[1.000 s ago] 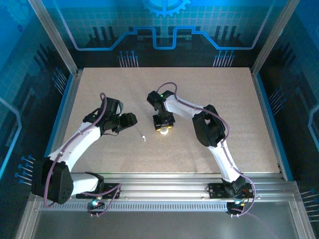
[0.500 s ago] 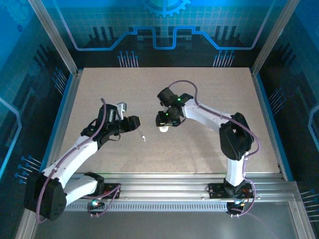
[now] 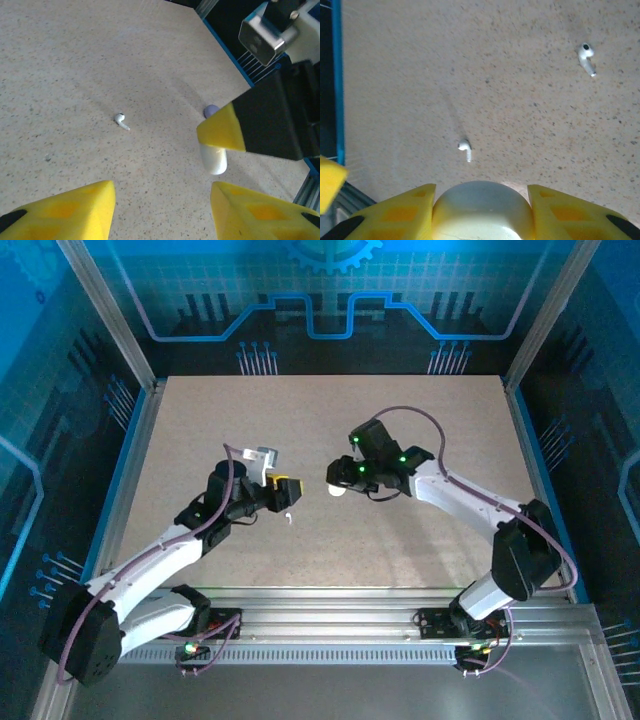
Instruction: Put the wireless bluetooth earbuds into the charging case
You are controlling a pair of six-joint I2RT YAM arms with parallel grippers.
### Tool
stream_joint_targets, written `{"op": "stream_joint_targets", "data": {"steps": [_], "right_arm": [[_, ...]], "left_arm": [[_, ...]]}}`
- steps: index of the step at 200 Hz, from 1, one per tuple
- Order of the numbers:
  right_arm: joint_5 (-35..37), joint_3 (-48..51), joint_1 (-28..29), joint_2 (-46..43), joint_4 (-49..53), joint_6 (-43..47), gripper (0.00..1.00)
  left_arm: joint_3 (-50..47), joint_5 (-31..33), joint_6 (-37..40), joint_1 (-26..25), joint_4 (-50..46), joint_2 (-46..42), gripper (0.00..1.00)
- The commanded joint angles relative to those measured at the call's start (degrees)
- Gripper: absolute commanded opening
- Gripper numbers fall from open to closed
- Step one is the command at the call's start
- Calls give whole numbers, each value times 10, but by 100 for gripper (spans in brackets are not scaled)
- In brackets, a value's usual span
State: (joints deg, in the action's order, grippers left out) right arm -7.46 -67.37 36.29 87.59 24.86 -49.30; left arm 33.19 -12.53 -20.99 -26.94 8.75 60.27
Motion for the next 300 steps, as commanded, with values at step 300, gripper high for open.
{"op": "stream_joint_targets", "data": {"steps": [300], "right_arm": [[-23,145,-9,-169,-190,-136,38]], "left_arm": [[-9,-24,88,-125,371,142,52]]}}
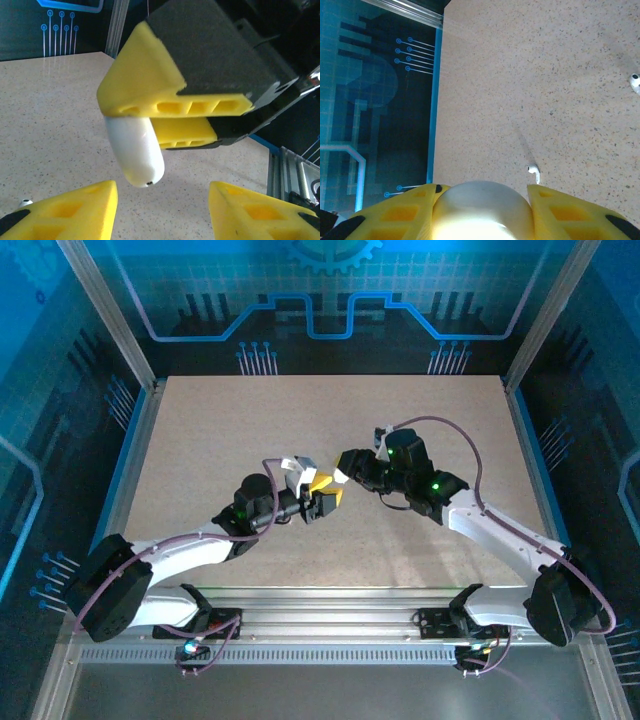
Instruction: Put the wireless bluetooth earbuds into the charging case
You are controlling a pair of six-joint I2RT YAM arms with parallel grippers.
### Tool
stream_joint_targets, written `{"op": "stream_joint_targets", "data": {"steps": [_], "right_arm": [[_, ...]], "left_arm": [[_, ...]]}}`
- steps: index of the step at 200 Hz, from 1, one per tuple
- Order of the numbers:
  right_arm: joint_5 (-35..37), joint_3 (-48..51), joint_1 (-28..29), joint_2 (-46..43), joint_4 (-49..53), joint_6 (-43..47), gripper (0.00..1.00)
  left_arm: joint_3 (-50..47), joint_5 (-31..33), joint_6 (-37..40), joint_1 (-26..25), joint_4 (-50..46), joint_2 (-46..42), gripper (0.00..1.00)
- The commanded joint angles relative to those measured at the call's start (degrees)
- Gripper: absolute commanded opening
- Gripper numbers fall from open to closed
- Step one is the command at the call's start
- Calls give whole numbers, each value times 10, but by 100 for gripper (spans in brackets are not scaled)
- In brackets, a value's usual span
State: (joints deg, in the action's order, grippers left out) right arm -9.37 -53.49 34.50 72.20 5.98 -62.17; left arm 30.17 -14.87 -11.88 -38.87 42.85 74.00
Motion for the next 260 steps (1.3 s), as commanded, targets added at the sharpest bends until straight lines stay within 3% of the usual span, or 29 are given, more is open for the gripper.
{"op": "stream_joint_targets", "data": {"steps": [1,75,122,178,260], "right_arm": [[-4,6,10,-15,-1,-8,38],[-4,3,23,-14,-5,-6,37],[-2,5,34,-14,-3,-6,37],[-4,3,42,-12,-6,-4,37],[10,14,45,-34,-2,22,41]], "left_arm": [[21,-1,-3,-6,30,4,51],[32,9,-3,-6,23,11,46],[37,12,-5,-7,18,7,38],[39,13,-4,-6,7,-1,36],[72,9,-3,-7,-74,-22,26]]}}
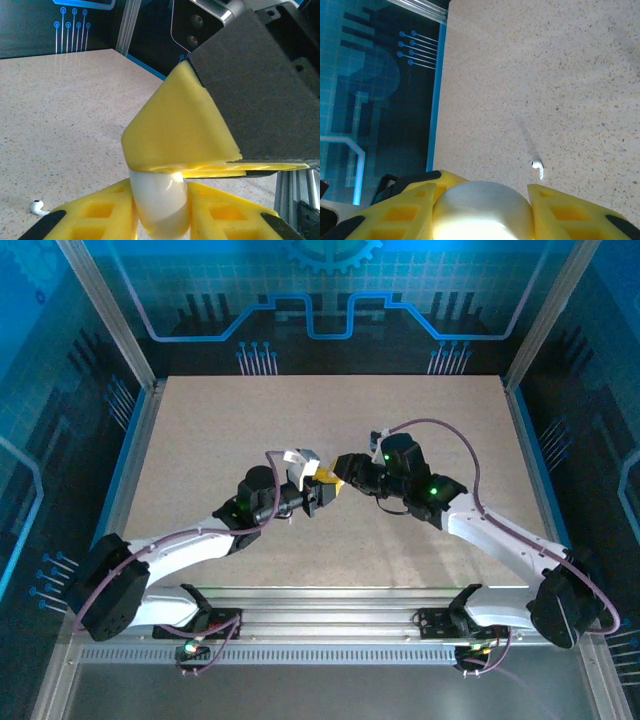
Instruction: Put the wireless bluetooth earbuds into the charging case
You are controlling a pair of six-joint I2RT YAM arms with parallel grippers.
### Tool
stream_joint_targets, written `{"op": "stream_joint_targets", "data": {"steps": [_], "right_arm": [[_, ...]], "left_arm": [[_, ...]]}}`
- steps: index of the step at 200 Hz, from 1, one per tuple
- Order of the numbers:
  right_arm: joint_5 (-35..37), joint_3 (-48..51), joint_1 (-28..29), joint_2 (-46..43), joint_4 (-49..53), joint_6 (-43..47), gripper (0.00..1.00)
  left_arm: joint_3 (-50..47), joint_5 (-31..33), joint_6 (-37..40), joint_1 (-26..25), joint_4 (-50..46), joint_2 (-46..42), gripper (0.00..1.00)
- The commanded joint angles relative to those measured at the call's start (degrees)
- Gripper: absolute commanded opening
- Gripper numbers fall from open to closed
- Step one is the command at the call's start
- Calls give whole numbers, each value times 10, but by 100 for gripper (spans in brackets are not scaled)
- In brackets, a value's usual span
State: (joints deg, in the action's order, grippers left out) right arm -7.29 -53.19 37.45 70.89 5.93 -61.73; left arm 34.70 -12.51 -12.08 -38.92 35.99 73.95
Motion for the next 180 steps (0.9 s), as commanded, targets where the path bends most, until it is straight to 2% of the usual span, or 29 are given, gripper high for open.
{"op": "stream_joint_targets", "data": {"steps": [1,25,59,80,123,157,180], "right_arm": [[-11,11,15,-22,-2,18,41],[-10,13,15,-34,-3,35,48],[-9,21,5,-63,-16,96,65],[-33,40,-16,-84,-44,143,68],[-150,75,-86,-119,-119,263,68],[-269,77,-132,-136,-131,402,64],[-350,72,-151,-148,-125,506,64]], "left_arm": [[27,-15,-1,-6,-5,-21,26],[29,-22,-1,-6,-13,-27,22],[37,-32,2,-6,-31,-34,20],[38,-41,6,-6,-34,-41,20],[37,-67,11,-6,-23,-52,19],[40,-102,4,-6,0,-54,20],[41,-129,1,-6,25,-49,20]]}}
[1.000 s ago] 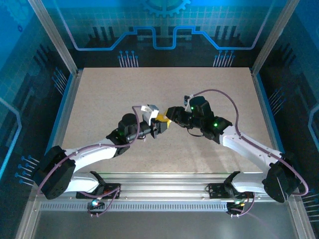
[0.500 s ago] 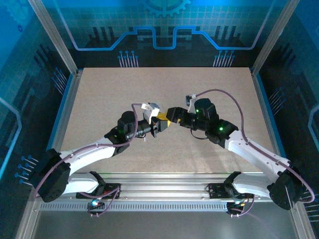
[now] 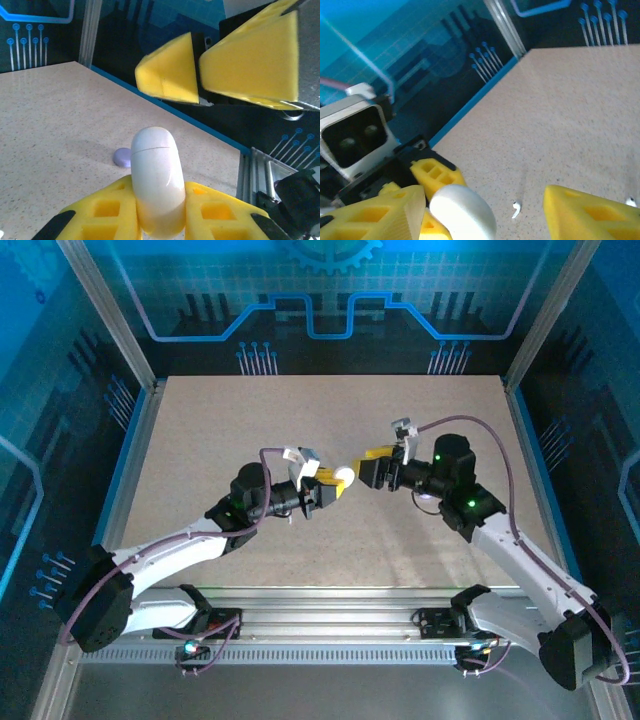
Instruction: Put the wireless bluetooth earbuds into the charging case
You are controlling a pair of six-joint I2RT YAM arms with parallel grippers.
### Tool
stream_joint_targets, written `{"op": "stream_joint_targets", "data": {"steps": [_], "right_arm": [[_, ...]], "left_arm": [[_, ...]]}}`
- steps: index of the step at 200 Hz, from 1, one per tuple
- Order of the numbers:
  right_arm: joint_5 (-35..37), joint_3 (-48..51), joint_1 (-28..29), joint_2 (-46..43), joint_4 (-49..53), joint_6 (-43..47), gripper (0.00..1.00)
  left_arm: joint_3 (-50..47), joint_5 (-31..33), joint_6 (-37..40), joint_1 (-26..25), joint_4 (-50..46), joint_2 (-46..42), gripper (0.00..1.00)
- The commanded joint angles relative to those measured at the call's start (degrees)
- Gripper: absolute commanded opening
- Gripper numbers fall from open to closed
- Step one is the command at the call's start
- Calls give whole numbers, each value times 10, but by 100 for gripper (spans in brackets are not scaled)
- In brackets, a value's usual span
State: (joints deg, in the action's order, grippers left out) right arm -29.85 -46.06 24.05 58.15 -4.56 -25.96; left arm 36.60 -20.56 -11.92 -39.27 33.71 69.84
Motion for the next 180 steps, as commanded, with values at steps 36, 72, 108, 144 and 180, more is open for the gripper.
{"op": "stream_joint_targets", "data": {"steps": [36,72,108,144,180], "right_arm": [[-244,-27,-50,-24,65,301,58],[-323,-84,-86,-2,189,380,59],[-381,-143,-91,46,276,429,60],[-406,-206,-89,99,384,493,57],[-419,-225,-88,127,411,513,54]], "left_arm": [[26,-86,-3,-2,79,-1,20],[31,-120,1,-3,93,-3,20],[30,-137,11,-3,95,-11,21],[31,-143,17,-2,99,-14,20],[38,-148,16,-2,100,-9,20]]}}
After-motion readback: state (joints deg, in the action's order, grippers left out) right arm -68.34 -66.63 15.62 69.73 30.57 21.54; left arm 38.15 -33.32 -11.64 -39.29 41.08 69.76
